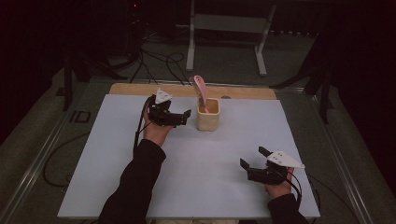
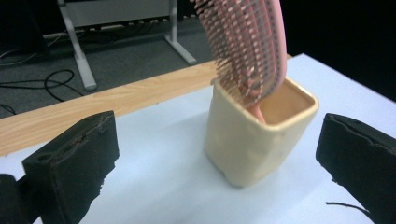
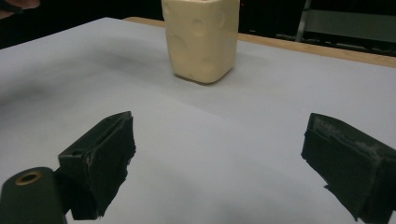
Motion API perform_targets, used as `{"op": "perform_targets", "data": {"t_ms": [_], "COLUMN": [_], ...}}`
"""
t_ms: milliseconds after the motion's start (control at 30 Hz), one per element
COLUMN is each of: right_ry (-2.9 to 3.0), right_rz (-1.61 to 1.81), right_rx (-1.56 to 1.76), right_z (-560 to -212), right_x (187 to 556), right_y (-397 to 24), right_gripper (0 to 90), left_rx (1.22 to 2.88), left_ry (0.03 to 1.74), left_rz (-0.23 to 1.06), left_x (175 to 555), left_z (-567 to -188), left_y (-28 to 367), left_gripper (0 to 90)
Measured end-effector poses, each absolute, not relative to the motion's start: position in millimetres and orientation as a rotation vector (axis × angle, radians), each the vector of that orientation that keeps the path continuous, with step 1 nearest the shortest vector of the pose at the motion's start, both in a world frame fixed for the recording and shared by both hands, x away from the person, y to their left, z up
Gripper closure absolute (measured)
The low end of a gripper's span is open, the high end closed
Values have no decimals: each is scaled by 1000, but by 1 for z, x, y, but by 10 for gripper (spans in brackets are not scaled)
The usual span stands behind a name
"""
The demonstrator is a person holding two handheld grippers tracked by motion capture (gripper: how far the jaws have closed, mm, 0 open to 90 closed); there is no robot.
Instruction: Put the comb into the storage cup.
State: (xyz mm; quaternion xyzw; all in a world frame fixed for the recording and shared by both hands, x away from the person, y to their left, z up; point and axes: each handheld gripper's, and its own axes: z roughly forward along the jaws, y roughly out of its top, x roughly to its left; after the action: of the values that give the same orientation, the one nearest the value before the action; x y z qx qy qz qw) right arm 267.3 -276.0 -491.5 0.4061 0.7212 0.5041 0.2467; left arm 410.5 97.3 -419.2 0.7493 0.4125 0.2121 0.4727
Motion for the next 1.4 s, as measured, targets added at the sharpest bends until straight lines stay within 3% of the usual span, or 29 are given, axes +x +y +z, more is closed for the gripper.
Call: {"op": "perform_targets", "data": {"t_ms": [367, 1400], "right_ry": [1966, 1959], "right_rz": [1380, 1415], "right_rx": [1108, 1085], "right_z": [-492, -489], "right_x": [267, 265], "right_y": [-275, -277], "right_gripper": [91, 91], "left_rx": [1852, 1809], "left_ry": [965, 967], "left_rz": [483, 532], "left_x": [382, 289], "left_z": [-428, -481], "left_y": [124, 218], "left_gripper": [0, 0]}}
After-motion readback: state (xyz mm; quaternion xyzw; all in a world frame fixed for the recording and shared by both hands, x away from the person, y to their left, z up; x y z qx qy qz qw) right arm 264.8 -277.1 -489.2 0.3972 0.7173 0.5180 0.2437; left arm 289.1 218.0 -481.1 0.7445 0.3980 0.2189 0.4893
